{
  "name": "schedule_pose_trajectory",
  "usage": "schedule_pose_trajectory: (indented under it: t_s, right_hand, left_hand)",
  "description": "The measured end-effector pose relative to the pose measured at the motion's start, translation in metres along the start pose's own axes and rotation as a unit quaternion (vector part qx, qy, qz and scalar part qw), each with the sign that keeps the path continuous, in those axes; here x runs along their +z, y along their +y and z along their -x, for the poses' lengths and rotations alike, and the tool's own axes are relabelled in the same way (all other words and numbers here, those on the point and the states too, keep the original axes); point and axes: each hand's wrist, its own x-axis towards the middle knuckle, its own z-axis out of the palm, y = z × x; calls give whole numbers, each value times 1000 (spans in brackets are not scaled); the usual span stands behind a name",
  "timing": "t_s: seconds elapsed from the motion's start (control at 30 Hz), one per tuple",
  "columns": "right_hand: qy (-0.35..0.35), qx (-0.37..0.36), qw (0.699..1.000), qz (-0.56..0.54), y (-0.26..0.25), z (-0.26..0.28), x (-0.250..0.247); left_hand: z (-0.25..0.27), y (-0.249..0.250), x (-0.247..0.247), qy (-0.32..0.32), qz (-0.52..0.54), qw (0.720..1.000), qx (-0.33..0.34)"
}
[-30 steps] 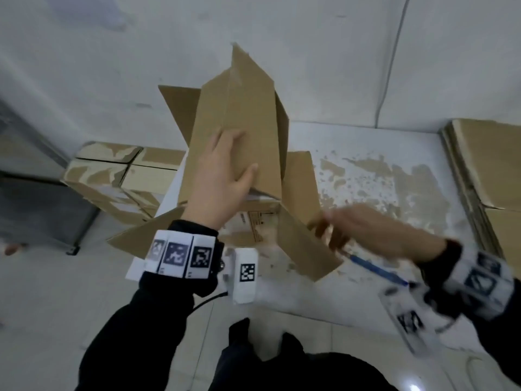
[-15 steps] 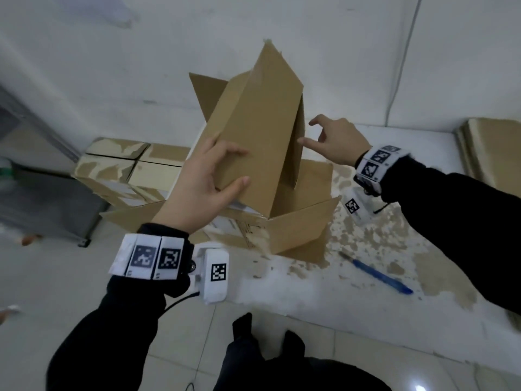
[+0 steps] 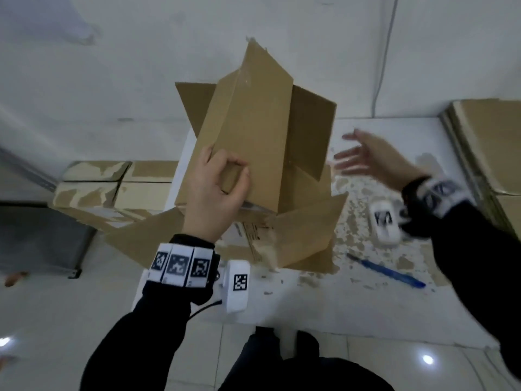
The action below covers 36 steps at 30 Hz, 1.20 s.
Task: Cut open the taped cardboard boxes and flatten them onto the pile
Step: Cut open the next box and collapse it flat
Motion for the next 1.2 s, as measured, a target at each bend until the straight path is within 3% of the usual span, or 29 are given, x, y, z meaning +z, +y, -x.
schedule_pose_trajectory:
  t_s: [0.03, 0.1, 0.17, 0.23, 0.33, 0.4, 0.6, 0.7, 0.77, 0.8, 0.87, 0.93, 1.0, 1.1, 1.2]
  right_hand:
    - [-32, 3, 998, -61, 15, 21, 11]
    - [-50, -12, 995, -80, 52, 52, 36]
    - [51, -44, 997, -35, 77, 61, 57]
    - [174, -55, 983, 9, 94, 54, 68]
    - [262, -9, 964, 50, 114, 39, 72]
    - [280, 32, 956, 81, 129, 31, 69]
    - [286, 133, 928, 199, 153, 20, 71]
    - [328, 137, 912, 204, 159, 21, 81]
    - [355, 117, 886, 275, 163, 20, 89]
    - [344, 116, 868, 338, 163, 19, 96]
    - [251, 121, 839, 467, 161, 16, 124]
    - [133, 81, 849, 505, 168, 11, 161]
    - [66, 53, 862, 499, 179, 9, 186]
    - [102, 74, 857, 500, 193, 16, 170]
    - [146, 110, 829, 528, 197, 34, 136]
  left_hand:
    - [-12, -8, 8, 5, 4, 1000, 0]
    - [-34, -25, 25, 14, 16, 1000, -10]
    - [-52, -41, 47, -2, 25, 999, -22]
    - [-64, -54, 78, -67, 12, 997, -35]
    - [-66, -67, 123, -124, -13, 991, -44]
    - [-55, -79, 144, -142, -11, 989, -40]
    - [10, -140, 173, -343, -17, 938, -57]
    - [17, -156, 174, -346, 2, 937, -36]
    - [19, -155, 169, -319, 2, 947, -27]
    - [24, -153, 166, -313, -15, 949, -37]
    - [45, -148, 159, -331, -73, 940, -50]
    - [73, -148, 155, -369, -121, 920, -46]
    - [91, -158, 146, -427, -145, 891, -44]
    - [96, -184, 126, -483, -152, 861, -48]
    - [96, -207, 98, -487, -162, 858, -7]
